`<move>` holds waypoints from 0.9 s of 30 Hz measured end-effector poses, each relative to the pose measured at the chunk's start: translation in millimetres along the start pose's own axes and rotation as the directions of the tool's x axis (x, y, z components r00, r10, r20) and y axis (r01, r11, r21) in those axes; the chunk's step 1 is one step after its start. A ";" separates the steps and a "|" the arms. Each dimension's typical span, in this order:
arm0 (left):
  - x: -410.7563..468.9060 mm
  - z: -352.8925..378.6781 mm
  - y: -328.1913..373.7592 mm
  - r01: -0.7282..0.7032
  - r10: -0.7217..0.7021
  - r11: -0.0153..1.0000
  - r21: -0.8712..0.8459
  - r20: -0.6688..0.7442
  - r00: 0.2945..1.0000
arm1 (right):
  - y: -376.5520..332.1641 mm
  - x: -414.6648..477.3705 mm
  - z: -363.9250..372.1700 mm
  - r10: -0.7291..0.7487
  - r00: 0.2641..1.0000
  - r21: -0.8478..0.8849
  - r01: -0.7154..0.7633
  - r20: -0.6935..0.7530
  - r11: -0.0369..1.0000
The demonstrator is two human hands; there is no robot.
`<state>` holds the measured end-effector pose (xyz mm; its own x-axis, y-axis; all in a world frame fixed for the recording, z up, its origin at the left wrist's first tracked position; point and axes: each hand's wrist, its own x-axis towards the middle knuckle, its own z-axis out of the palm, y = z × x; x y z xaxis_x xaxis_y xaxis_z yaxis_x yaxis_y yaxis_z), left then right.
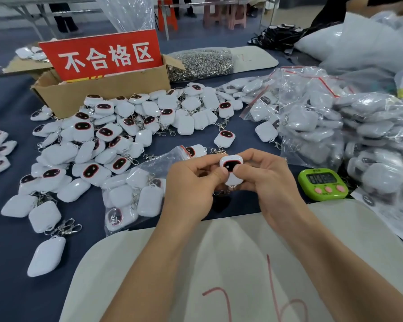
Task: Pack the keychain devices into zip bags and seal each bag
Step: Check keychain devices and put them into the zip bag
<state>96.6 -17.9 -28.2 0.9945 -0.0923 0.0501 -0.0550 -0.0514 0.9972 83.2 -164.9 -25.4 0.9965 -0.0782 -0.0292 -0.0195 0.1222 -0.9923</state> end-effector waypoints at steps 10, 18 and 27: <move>-4.6 5.7 1.0 -0.017 0.022 0.996 0.084 -0.058 0.998 | 3.1 -4.7 -2.9 -0.017 0.999 -0.033 0.016 -0.033 0.999; -1.1 5.9 1.5 0.032 -0.024 0.997 0.075 -0.106 0.994 | 4.5 -0.8 3.3 -0.058 0.998 -0.071 0.055 -0.034 0.996; -2.3 8.9 5.4 -0.029 0.054 0.983 0.180 -0.137 0.989 | 3.0 -3.3 2.1 -0.050 0.999 -0.102 0.049 -0.008 0.994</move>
<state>93.2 -26.8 -23.4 0.9929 0.0424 0.1109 -0.0985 -0.2271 0.9689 80.1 -162.2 -28.1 0.9955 -0.0925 0.0197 0.0213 0.0166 -0.9996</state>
